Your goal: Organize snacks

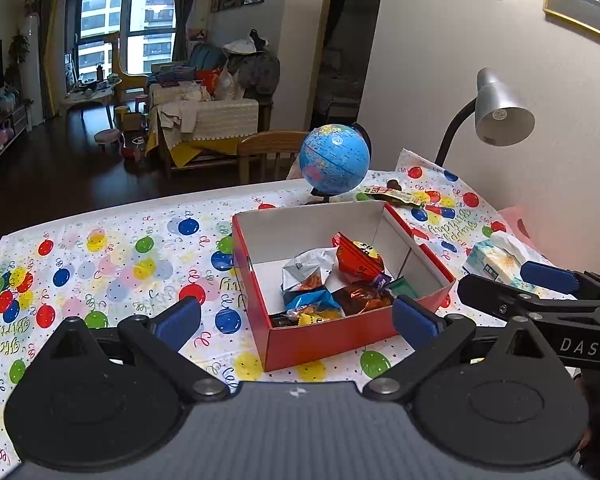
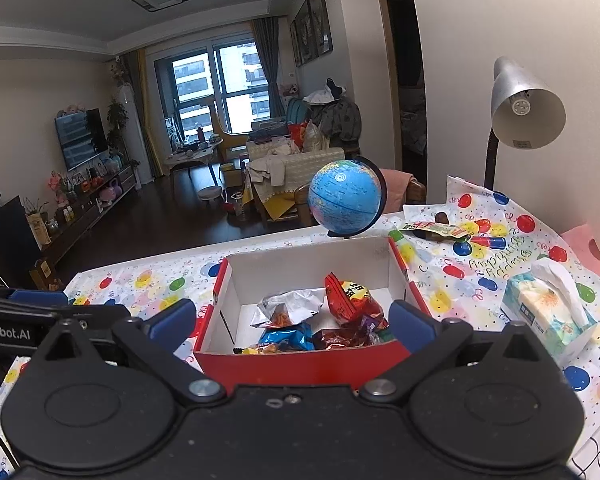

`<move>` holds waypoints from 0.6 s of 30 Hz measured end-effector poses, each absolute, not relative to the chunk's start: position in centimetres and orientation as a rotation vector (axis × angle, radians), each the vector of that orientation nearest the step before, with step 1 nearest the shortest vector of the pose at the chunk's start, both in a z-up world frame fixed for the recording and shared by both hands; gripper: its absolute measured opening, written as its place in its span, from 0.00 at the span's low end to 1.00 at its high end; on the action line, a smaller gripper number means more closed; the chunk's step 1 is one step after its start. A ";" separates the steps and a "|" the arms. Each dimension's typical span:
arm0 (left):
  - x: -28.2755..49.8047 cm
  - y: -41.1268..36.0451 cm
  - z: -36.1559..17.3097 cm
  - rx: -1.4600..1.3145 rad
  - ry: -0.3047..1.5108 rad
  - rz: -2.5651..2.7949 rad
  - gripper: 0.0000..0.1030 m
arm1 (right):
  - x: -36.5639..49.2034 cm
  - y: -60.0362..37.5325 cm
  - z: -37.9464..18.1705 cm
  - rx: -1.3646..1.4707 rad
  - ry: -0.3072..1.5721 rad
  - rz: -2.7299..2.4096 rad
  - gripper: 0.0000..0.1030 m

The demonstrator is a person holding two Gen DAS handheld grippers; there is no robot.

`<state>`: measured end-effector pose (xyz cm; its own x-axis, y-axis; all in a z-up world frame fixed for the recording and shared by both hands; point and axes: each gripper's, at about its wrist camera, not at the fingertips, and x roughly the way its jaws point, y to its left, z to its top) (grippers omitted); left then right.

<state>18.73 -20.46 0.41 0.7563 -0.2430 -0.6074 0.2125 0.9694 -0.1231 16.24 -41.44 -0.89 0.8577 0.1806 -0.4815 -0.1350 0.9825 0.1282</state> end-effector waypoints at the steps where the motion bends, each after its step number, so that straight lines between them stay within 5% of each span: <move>1: 18.7 -20.5 0.4 -0.048 0.667 -0.249 1.00 | 16.2 -41.4 -0.9 0.092 0.513 0.166 1.00; 18: 18.2 -20.3 0.5 -0.057 0.671 -0.249 1.00 | 16.0 -41.4 -0.8 0.089 0.512 0.165 1.00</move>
<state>18.17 -20.33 0.49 0.7550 -0.2465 -0.6077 0.2098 0.9688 -0.1322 16.04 -41.39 -0.83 0.8591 0.1788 -0.4796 -0.1346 0.9829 0.1253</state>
